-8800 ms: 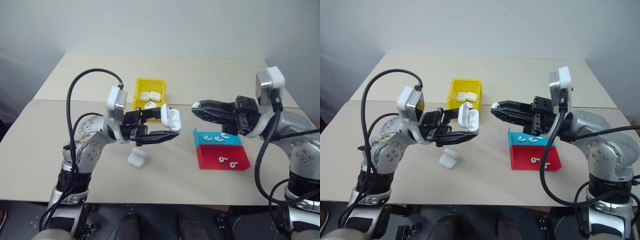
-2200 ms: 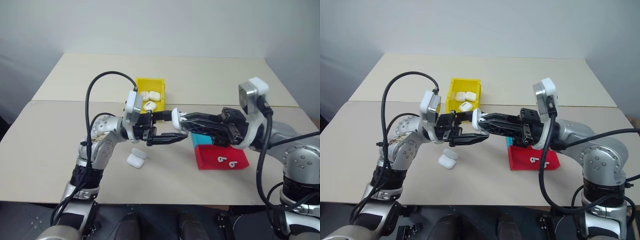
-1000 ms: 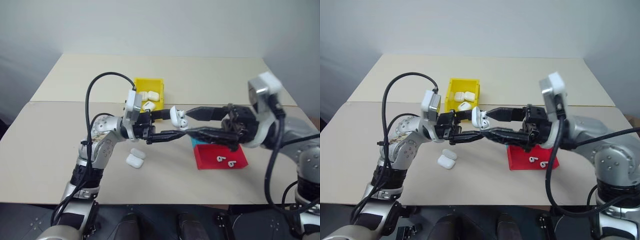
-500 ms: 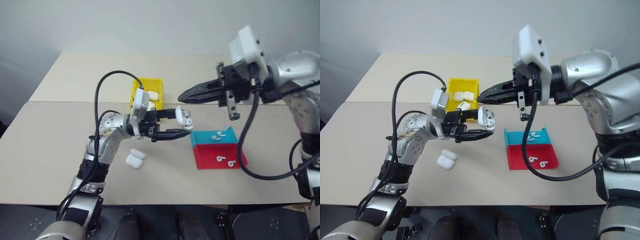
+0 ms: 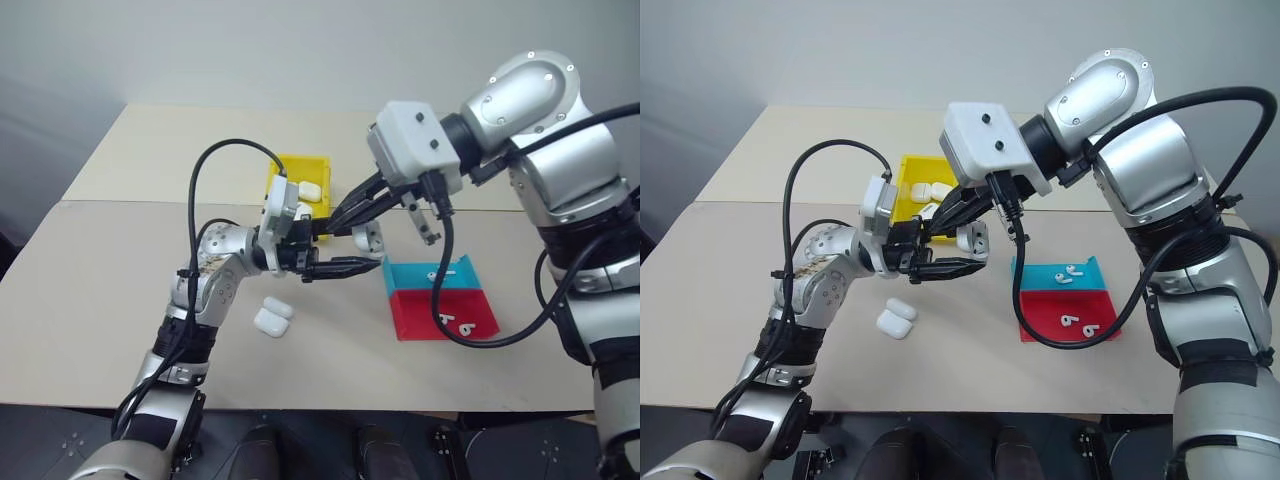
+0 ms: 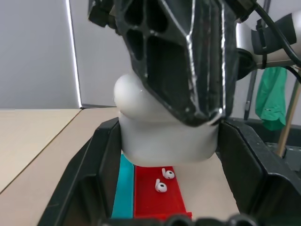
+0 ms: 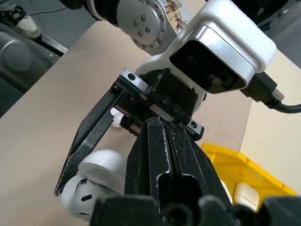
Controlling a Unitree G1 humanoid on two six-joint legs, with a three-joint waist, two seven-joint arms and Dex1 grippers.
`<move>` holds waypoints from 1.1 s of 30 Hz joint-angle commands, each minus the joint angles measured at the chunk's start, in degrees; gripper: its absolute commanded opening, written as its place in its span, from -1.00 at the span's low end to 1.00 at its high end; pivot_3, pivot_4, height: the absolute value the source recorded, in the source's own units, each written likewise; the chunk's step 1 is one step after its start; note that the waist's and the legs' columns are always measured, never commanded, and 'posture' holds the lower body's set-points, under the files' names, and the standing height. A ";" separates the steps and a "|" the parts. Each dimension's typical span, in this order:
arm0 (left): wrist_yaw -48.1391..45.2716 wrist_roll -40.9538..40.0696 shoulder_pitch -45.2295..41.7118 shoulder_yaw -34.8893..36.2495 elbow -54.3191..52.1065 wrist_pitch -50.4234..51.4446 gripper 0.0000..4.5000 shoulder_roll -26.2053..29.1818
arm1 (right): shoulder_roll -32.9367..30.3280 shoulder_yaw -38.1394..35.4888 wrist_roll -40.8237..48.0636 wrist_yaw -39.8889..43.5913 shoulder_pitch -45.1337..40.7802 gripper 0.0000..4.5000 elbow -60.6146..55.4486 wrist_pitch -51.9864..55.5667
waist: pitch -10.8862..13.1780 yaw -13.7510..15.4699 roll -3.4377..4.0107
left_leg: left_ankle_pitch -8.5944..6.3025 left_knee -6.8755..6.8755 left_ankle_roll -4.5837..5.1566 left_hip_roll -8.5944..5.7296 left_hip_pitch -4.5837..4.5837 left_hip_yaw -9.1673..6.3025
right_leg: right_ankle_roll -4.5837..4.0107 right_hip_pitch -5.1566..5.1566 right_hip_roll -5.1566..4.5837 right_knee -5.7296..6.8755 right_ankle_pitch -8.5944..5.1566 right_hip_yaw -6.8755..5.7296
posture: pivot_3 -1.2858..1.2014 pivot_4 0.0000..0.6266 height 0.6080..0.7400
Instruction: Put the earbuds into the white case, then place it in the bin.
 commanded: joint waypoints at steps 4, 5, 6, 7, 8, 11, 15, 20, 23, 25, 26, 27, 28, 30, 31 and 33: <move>2.26 -1.01 1.22 2.09 -4.36 -2.20 0.23 -0.54 | -7.00 -2.64 2.27 3.58 3.44 -0.99 -3.94 0.41 | 0.01 0.37 0.01 | 0.00 0.00 0.00 0.00 -0.01 0.01 | 0.00 -0.01 0.00 -0.10 0.00 0.00 | 0.03 -0.52 1.00; 2.45 -1.02 1.40 2.14 -4.56 -2.25 0.23 -0.55 | -7.26 -2.96 2.48 3.58 3.77 -0.99 -4.31 0.88 | 0.01 0.33 0.01 | 0.00 0.00 0.00 -0.01 0.01 0.03 | 0.00 -0.01 -0.01 -0.14 0.00 0.02 | 0.03 -0.52 1.00; 2.76 -0.91 1.64 2.22 -4.80 -2.40 0.23 -0.58 | -7.37 -3.59 2.56 3.01 4.31 -0.99 -4.84 1.72 | 0.01 0.26 0.01 | 0.00 0.00 0.00 0.00 0.03 0.03 | 0.00 0.00 0.00 -0.13 0.00 0.02 | 0.03 -0.52 1.00; 2.97 -0.82 1.83 2.24 -5.04 -2.46 0.23 -0.62 | -7.49 -4.26 2.87 2.25 5.02 -0.99 -5.30 2.73 | 0.01 0.15 0.01 | 0.00 0.00 0.00 0.01 0.04 0.03 | 0.00 -0.01 0.01 -0.11 0.00 0.02 | 0.03 -0.52 1.00; 3.17 -0.79 1.99 2.21 -5.31 -2.41 0.23 -0.65 | -7.62 -5.03 2.80 0.96 6.05 -0.99 -5.81 3.32 | 0.01 0.11 0.01 | 0.00 0.00 0.00 0.02 0.06 0.03 | -0.01 0.00 0.02 -0.10 0.00 0.03 | 0.03 -0.52 1.00; 3.63 -0.36 2.35 1.93 -5.90 -2.94 0.23 -0.67 | -6.96 -9.36 4.77 -3.76 8.39 -0.99 -7.04 7.20 | 0.01 0.29 0.01 | 0.00 0.01 0.00 0.01 0.06 0.03 | -0.01 0.02 0.00 -0.09 0.00 0.03 | 0.03 -0.52 1.00; 6.03 0.64 2.83 1.99 -6.40 -4.12 0.23 -1.29 | -6.84 -17.40 9.84 -10.70 10.89 -0.99 -8.23 15.41 | 0.01 0.48 0.01 | 0.00 0.04 0.00 0.01 0.04 0.03 | -0.01 0.01 -0.01 -0.09 0.00 0.03 | 0.03 -0.52 1.00; 12.33 2.44 3.78 2.51 -7.86 -5.12 0.23 -3.29 | -9.17 -27.67 14.63 -20.09 22.44 -0.99 -15.90 25.08 | 0.00 1.01 0.01 | -0.03 0.04 0.04 0.01 0.01 -0.03 | 0.00 0.11 -0.03 -0.18 0.00 -0.04 | 0.03 -0.52 1.00; 20.61 4.51 3.02 3.34 -7.88 -3.35 0.23 -5.12 | -8.37 -33.15 16.31 -27.33 32.35 -0.99 -21.87 29.14 | 0.00 1.17 0.00 | -0.03 0.05 0.04 -0.01 -0.02 -0.04 | 0.02 0.08 -0.04 -0.22 0.01 -0.02 | 0.03 -0.52 1.00; 25.55 5.80 2.43 4.01 -7.70 -2.30 0.23 -6.22 | -7.61 -34.74 16.99 -31.14 36.34 -0.99 -24.98 30.58 | 0.01 1.15 0.00 | -0.03 0.06 0.04 -0.01 0.00 -0.06 | 0.02 0.09 -0.04 -0.19 0.01 -0.01 | 0.03 -0.52 1.00; 29.48 7.17 1.61 4.44 -7.00 -1.37 0.23 -7.06 | -6.46 -35.88 18.41 -33.66 37.91 -0.99 -26.34 32.36 | 0.00 0.83 0.00 | -0.02 0.06 0.04 -0.02 -0.01 -0.06 | 0.03 0.09 -0.04 -0.17 0.02 0.00 | 0.03 -0.52 1.00; 33.67 9.85 0.64 4.50 -5.70 -1.67 0.23 -7.92 | -5.13 -36.85 19.77 -36.16 39.20 -0.99 -27.68 33.67 | 0.01 0.64 0.00 | -0.02 0.06 0.04 -0.03 0.02 -0.02 | 0.03 0.06 -0.04 -0.11 0.02 0.08 | 0.03 -0.52 1.00; 37.32 11.81 -0.56 4.55 -4.25 -0.84 0.23 -8.53 | -3.83 -37.61 20.99 -38.32 40.24 -0.99 -28.92 34.78 | 0.01 0.51 0.00 | -0.02 0.07 0.04 -0.03 0.04 -0.03 | 0.03 0.07 -0.03 -0.08 0.02 0.08 | 0.03 -0.52 1.00; 43.38 14.99 -2.70 4.84 -1.13 -0.05 0.23 -9.89 | -1.63 -38.08 22.49 -42.17 41.66 -0.99 -31.24 36.30 | 0.01 0.47 0.00 | -0.02 0.08 0.03 -0.05 0.12 -0.07 | 0.03 0.13 -0.02 -0.02 0.02 0.08 | 0.03 -0.52 1.00; 46.11 16.53 -3.64 4.95 0.53 -0.22 0.23 -10.61 | -0.84 -38.04 23.06 -43.73 42.09 -0.99 -32.22 36.86 | 0.01 0.45 0.00 | -0.02 0.07 0.03 -0.06 0.15 -0.08 | 0.03 0.15 -0.01 -0.02 0.02 0.08 | 0.03 -0.52 1.00; 51.26 20.75 -5.53 4.42 4.58 -1.57 0.23 -11.48 | 0.56 -38.08 24.43 -46.29 42.59 -0.99 -33.71 37.66 | 0.01 0.42 0.00 | -0.02 0.08 0.03 -0.07 0.15 -0.09 | 0.04 0.16 -0.01 -0.01 0.02 0.08 | 0.03 -0.52 1.00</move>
